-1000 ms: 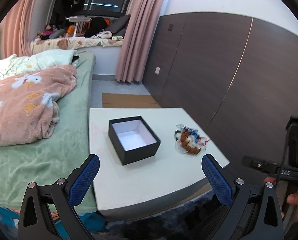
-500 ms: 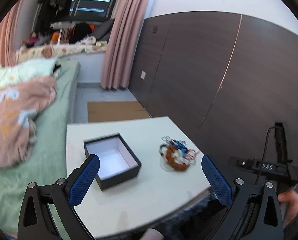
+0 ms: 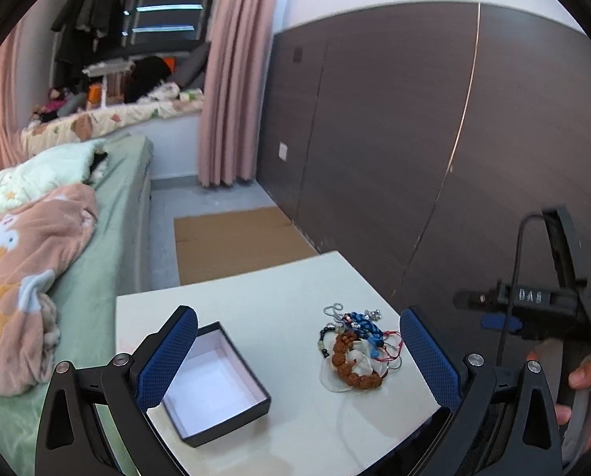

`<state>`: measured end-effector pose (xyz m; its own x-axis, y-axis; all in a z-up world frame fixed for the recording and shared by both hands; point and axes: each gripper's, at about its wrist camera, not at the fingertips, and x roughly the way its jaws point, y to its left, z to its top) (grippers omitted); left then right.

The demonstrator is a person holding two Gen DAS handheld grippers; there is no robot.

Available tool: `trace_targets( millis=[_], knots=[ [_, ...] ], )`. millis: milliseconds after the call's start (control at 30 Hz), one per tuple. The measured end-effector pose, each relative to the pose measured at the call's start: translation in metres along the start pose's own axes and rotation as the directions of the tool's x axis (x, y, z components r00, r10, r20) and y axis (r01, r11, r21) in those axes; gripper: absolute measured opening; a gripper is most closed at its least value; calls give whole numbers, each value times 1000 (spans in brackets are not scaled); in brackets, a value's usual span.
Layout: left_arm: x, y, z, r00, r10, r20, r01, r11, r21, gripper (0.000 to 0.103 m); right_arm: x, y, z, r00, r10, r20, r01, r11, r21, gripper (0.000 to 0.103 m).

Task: Organize jewelry
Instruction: 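Move both grippers down toward the tangled jewelry pile, then grasp the blue tassel keychain with the right gripper while the left gripper pins the brown bracelet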

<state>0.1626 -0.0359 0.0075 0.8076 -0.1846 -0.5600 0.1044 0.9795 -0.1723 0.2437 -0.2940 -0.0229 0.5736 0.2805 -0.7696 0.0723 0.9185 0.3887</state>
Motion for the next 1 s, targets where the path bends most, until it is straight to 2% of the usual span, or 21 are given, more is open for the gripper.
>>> trace_targets(
  millis=[100,200,333,400,433,500,600,667,733,800,867,1000],
  knots=[
    [22,4,13,996,-55,-68,52,997,-48,102,11,7,17,999,-18,-49,19,1000,20,88],
    [45,5,26,991,-60,-121,52,997,-65,100,26,10,32,993,-13,-120,18,999,45,88],
    [80,10,36,978,-84,-193,63,992,-111,88,45,5,38,994,-3,-109,14,996,93,88],
    [96,14,32,968,-118,-222,88,986,-139,80,61,-2,33,991,54,-125,-38,991,129,87],
    [101,16,29,964,-126,-235,92,985,-148,78,68,-5,30,988,68,-137,-49,989,136,84],
    [115,21,20,957,-135,-258,94,982,-165,77,88,-10,25,980,64,-190,-39,990,132,66],
    [132,29,9,943,-153,-295,93,974,-208,70,109,-13,21,970,67,-234,-38,991,126,60],
    [141,29,7,936,-170,-308,107,972,-211,70,118,-12,21,968,61,-244,-36,994,107,58],
    [149,28,5,932,-170,-320,108,973,-203,65,124,-10,22,967,56,-247,-36,996,85,58],
    [156,30,2,923,-192,-334,123,969,-216,61,132,-10,22,964,52,-261,-36,997,65,50],
    [163,31,-1,915,-203,-350,127,965,-227,59,142,-9,21,956,58,-289,-42,997,61,47],
    [169,31,-11,902,-211,-377,133,966,-224,59,155,-9,20,951,47,-304,-35,998,46,46]
  ],
)
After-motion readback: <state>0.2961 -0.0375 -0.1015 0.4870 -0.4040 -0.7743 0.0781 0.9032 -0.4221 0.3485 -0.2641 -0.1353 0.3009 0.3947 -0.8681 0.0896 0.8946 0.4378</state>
